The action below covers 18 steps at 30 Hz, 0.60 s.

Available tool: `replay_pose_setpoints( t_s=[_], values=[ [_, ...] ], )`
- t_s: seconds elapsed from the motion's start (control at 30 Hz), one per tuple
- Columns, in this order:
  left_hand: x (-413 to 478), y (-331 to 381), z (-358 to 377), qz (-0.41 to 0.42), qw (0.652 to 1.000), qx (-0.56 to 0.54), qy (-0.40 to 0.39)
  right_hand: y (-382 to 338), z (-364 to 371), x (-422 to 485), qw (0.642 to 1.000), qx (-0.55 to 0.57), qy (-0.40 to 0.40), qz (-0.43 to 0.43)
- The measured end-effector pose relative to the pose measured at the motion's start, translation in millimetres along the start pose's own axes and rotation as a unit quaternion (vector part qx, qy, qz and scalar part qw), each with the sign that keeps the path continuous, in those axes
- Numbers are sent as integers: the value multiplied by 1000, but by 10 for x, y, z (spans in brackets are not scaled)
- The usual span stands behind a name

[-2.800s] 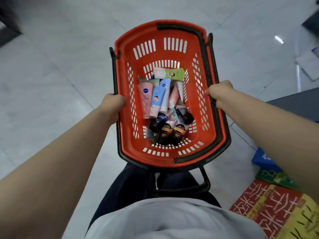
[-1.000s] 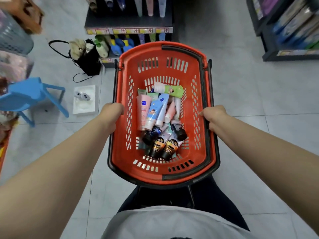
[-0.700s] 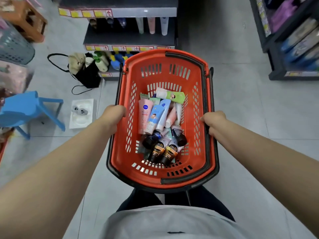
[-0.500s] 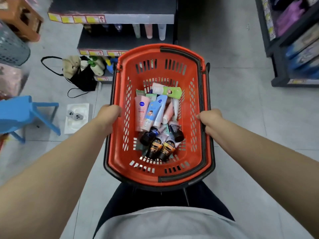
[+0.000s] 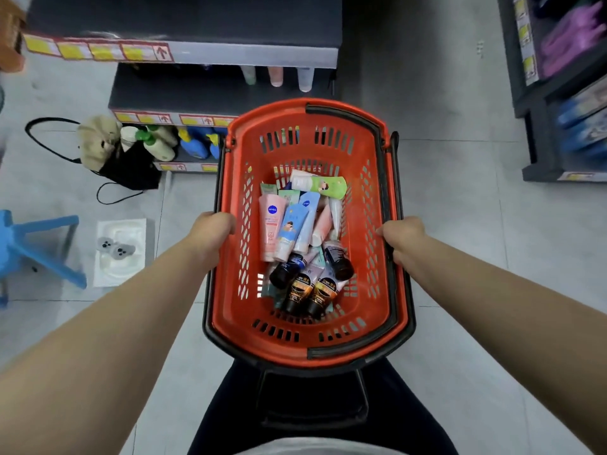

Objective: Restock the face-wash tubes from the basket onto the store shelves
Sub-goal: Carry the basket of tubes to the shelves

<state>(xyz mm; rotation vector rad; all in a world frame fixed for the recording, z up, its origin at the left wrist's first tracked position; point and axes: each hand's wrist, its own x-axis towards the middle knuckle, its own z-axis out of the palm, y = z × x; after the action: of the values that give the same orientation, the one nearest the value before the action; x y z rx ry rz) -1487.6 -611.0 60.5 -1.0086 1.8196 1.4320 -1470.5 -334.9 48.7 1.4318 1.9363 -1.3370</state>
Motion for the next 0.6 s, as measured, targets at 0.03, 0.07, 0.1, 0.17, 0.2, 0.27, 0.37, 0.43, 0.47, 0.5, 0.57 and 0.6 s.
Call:
replay_pose_setpoints(
  t_s=[0.03,0.07,0.1,0.17,0.2,0.27,0.37,0.43,0.47,0.5,0.57,0.6],
  values=[
    [102,51,0,-7,1000,-2,-2,-65,69,65,1000,2,-1,1],
    [233,93,-3,-11,1000,-4,0,-118,146,144,1000,5,-3,5],
    [369,139,-13,-15,1000,-10,4,-160,223,240,1000,9,0,6],
    [665,200,-21,-21,1000,-19,6,-223,378,422,1000,9,10,1],
    [810,223,-10,-22,1000,-13,4,-244,454,514,1000,8,13,2],
    [1099,256,31,-24,1000,-8,2,-261,595,732,1000,11,10,11],
    [1544,240,98,-31,999,-13,6,-240,793,1139,999,8,-6,35],
    [1846,180,153,-37,999,-12,12,-204,917,1413,999,-16,-18,32],
    [1982,146,191,-39,999,-11,14,-185,979,1543,999,-32,-20,27],
    [2094,115,225,-42,999,-12,19,-166,1040,1661,999,-43,-22,25],
    [2312,49,287,-46,998,-24,23,-133,1178,1911,998,-56,-30,20],
    [2450,1,318,-47,998,-28,23,-118,1249,2038,997,-59,-36,18]
  ],
)
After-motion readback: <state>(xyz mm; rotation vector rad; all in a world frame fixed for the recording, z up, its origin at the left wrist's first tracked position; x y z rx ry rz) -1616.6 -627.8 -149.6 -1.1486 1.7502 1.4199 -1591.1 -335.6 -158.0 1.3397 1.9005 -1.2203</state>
